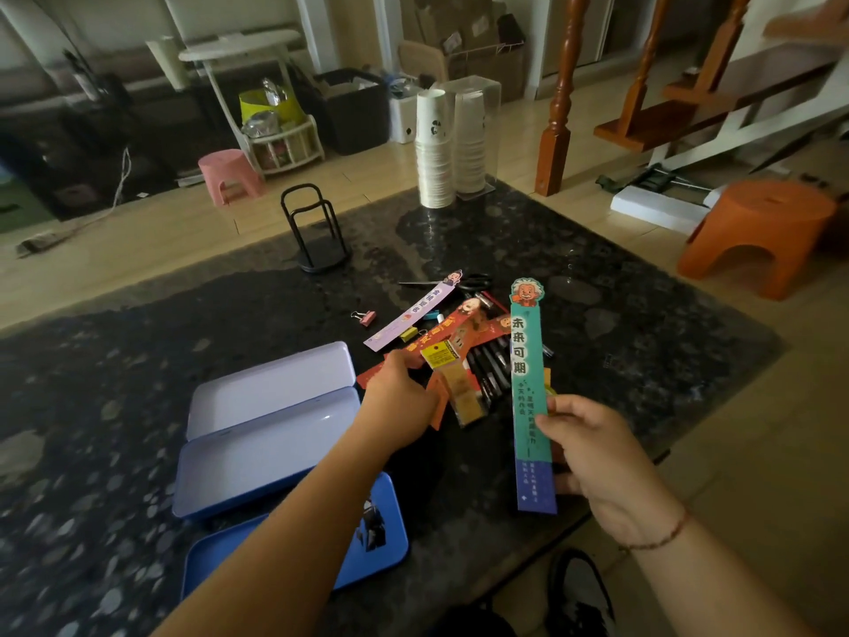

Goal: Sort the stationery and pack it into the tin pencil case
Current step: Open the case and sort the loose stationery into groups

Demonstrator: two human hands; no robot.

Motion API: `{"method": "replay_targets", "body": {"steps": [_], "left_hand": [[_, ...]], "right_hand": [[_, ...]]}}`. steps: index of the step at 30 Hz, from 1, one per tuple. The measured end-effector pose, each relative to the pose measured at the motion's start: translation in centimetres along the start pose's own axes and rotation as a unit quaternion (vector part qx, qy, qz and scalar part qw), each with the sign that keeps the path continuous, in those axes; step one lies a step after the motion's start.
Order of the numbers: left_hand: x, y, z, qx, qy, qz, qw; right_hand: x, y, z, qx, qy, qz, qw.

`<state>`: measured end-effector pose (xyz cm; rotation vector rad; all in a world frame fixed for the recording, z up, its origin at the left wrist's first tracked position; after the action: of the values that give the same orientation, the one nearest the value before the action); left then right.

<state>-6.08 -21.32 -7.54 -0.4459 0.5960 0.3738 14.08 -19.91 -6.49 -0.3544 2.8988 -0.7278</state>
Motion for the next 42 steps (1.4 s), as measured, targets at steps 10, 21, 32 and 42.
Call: {"method": "replay_targets", "body": {"steps": [10, 21, 32, 42], "left_hand": [[-1.8, -10.5, -1.8, 0.044, -0.245, 0.003, 0.968], [-0.5, -9.3, -0.8, 0.082, -0.125, -0.009, 0.989], [-1.0, -4.4, 0.6, 0.284, 0.086, 0.018, 0.955], [-3.2, 6.7, -1.4, 0.073, 0.41, 0.074, 0.906]], "right_hand": [[2.0, -1.2, 0.7, 0.083, 0.146, -0.139, 0.976], [1.4, -1.0, 0.2, 0.058, 0.181, -0.119, 0.975], [0.5, -0.1, -0.2, 0.002, 0.063, -0.018, 0.998], [0.5, 0.4, -0.5, 0.023, 0.016, -0.003, 1.0]]}}
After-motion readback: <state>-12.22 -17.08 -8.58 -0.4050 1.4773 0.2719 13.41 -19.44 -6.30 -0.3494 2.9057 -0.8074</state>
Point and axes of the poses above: each hand's wrist, its own y-axis towards the middle knuckle, its own x-axis out of the palm, z = x × y, the point moved 1 cm from there along y, towards the middle knuckle, and after that the axes turned 1 degree about z, right-handed, at the moved point
